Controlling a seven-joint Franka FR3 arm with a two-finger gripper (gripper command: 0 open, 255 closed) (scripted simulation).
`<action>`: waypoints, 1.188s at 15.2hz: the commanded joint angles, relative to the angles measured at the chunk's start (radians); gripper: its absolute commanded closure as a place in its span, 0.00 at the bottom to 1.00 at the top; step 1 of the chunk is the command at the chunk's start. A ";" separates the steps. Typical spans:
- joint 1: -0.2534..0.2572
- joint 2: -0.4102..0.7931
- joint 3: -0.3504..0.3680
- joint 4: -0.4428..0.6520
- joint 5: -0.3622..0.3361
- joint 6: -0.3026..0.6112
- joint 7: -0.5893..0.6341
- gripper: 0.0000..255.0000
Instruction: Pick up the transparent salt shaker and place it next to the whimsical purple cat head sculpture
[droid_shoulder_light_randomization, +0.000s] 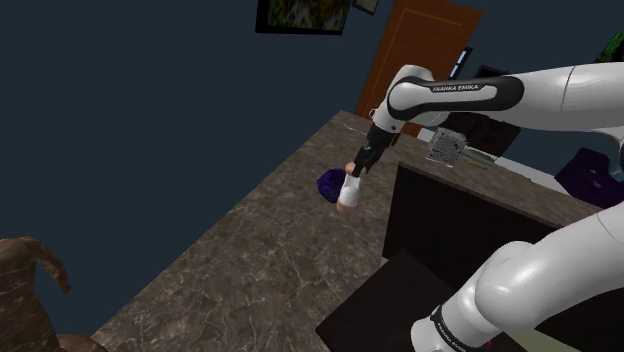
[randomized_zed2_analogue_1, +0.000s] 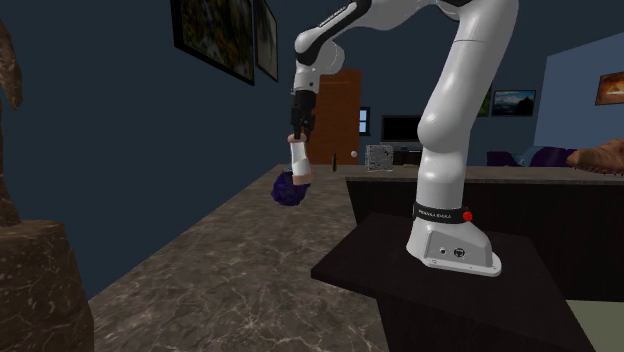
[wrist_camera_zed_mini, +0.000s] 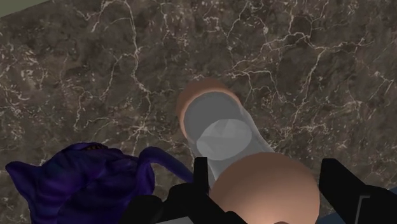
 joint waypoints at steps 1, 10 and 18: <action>0.001 0.009 0.000 -0.017 0.003 0.026 -0.004 1.00; 0.005 0.060 -0.003 -0.093 0.022 0.151 -0.031 1.00; 0.011 0.123 -0.006 -0.145 0.047 0.263 -0.062 1.00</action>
